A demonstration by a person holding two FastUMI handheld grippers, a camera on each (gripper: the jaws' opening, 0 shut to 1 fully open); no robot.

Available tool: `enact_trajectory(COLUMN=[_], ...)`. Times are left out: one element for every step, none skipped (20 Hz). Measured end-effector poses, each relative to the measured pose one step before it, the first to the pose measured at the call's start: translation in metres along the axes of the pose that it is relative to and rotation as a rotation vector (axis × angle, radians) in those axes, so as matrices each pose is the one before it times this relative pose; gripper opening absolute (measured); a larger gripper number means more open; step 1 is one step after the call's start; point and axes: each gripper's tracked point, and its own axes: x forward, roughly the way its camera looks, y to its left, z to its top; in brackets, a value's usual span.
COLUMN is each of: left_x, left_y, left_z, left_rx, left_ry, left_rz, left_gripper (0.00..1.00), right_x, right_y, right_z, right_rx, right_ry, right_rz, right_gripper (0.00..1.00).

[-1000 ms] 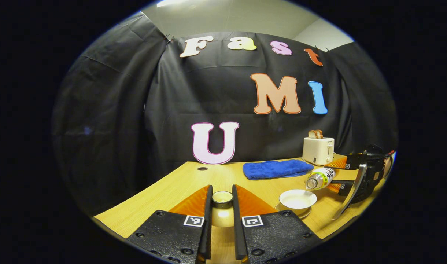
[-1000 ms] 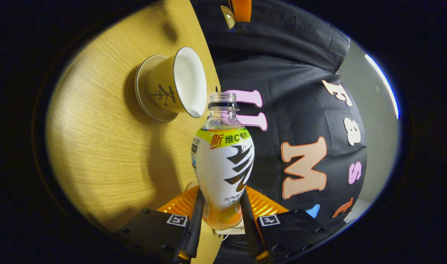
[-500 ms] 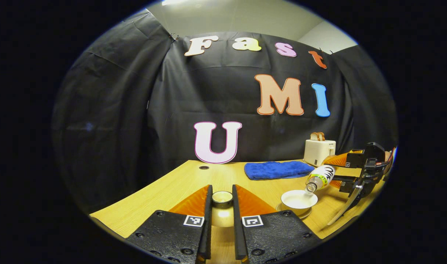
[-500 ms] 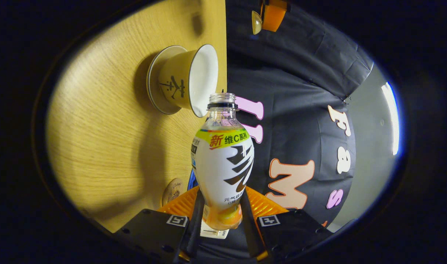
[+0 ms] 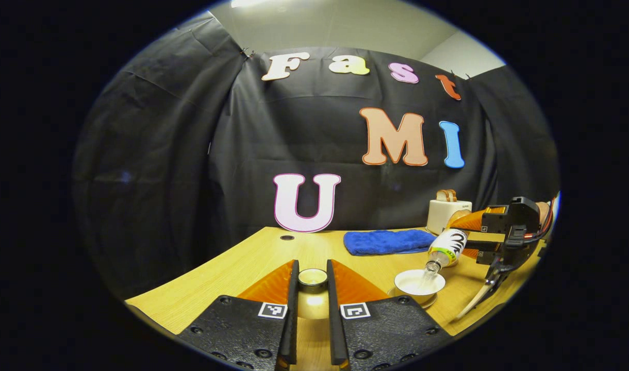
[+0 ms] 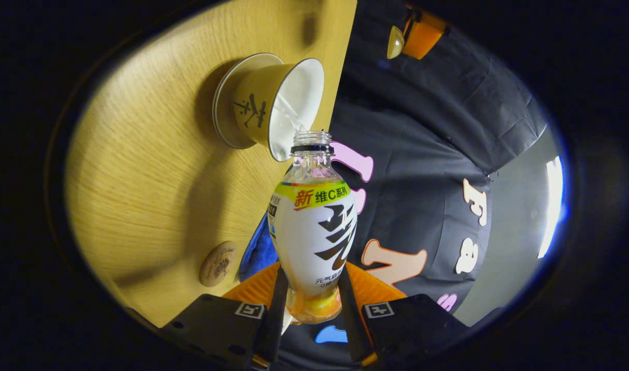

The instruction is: Open the teacup lid with one hand, grasp the water bottle and pour water into the teacup with the other hand; after pouring, place the water bottle on the coaster and then close the teacup lid.

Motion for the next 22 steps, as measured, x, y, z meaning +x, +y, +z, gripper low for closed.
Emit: enact_trajectory(left_x=[0.00023,-0.00010,-0.00022,0.00014,-0.00022,-0.00066,0.00019,0.00025,-0.00078,0.00026,-0.00002,0.00020,-0.00083,0.00079,0.00047,-0.00014,0.00015,-0.00045,0.00026,0.00035,0.00034,-0.00016], left_y=[-0.00095,-0.00105,-0.00032,0.00022,0.00036,0.00106,-0.00048,-0.00127,-0.00156,-0.00209,-0.00199,-0.00153,-0.00125,-0.00009,-0.00013,-0.00045,-0.00106,-0.00038,-0.00090,-0.00042,-0.00081,-0.00110], left_z=[-0.00133,-0.00038,-0.00002,-0.00091,-0.00021,0.00013,0.00092,0.00087,0.00117,0.00071,0.00056,0.00066,0.00077,-0.00037,-0.00013,-0.00091,0.00023,-0.00070,0.00017,-0.00061,0.00069,-0.00080], left_rx=[-0.00958,-0.00996,-0.00447,0.00029,0.00210,-0.00026,-0.00072,-0.00235,-0.00087,-0.00156,-0.00303,-0.00415,-0.00150,0.00017,0.00055,-0.00080,-0.00153,0.00097,0.00403,0.00528,0.00576,0.00672], left_ry=[0.00259,0.00097,0.00135,0.00023,0.00081,-0.00083,-0.00119,-0.00173,-0.00369,-0.00309,-0.00121,-0.00245,-0.00119,-0.00046,0.00155,0.00077,0.00203,0.00096,0.00105,0.00041,0.00175,0.00102], left_rz=[-0.00363,-0.00301,-0.00273,-0.00006,0.00124,0.00099,-0.00039,-0.00310,-0.00514,-0.00586,-0.00654,-0.00491,-0.00296,-0.00001,0.00010,-0.00117,-0.00074,-0.00094,0.00121,0.00012,-0.00075,0.00051], left_gripper=[0.23,0.23,0.23,0.23,0.23,0.23,0.23,0.23,0.23,0.23,0.23,0.23,0.23,0.23,0.23,0.22,0.23,0.23,0.23,0.23,0.23,0.23], right_x=[-0.00030,0.00062,0.00125,0.00103,0.00022,-0.00015,0.00045,-0.00009,-0.00065,-0.00086,-0.00057,-0.00110,0.00127,0.00089,-0.00025,-0.00046,-0.00107,-0.00078,-0.00045,-0.00096,0.00003,0.00001], right_y=[-0.00256,-0.00132,-0.00001,-0.00244,-0.00153,-0.00124,-0.00072,-0.00015,0.00141,-0.00121,-0.00156,-0.00028,0.00044,0.00024,0.00014,0.00104,0.00155,0.00162,0.00269,0.00080,0.00014,0.00251], right_z=[0.00146,0.00187,-0.00022,0.00044,-0.00081,0.00000,0.00024,0.00056,0.00107,0.00127,0.00060,-0.00049,-0.00116,-0.00041,0.00048,0.00002,-0.00016,0.00132,-0.00025,0.00032,-0.00012,-0.00014], right_rx=[-0.03769,-0.02311,-0.00959,-0.01032,-0.01390,-0.01730,-0.01385,-0.01302,-0.01449,-0.01841,-0.01238,-0.00387,0.00738,0.00657,0.00451,0.00538,0.01127,0.01564,0.01743,0.01963,0.02463,0.02947], right_ry=[-0.01185,-0.00612,-0.00175,-0.00455,-0.00021,-0.00264,-0.00532,-0.00365,-0.00527,-0.00266,-0.00357,-0.00205,0.00183,-0.00165,0.00025,0.00064,-0.00037,0.00073,0.00416,0.00003,0.00077,0.00458], right_rz=[-0.01030,-0.00121,0.00427,-0.00446,-0.00450,-0.00610,-0.00279,-0.00150,0.00719,0.00148,0.00145,0.00180,0.00423,0.00084,-0.00041,0.00351,0.00504,0.00764,0.01033,0.00070,0.00247,0.00941], right_gripper=[0.55,0.55,0.55,0.55,0.55,0.55,0.55,0.55,0.55,0.55,0.55,0.55,0.55,0.55,0.55,0.55,0.55,0.55,0.55,0.55,0.55,0.55])
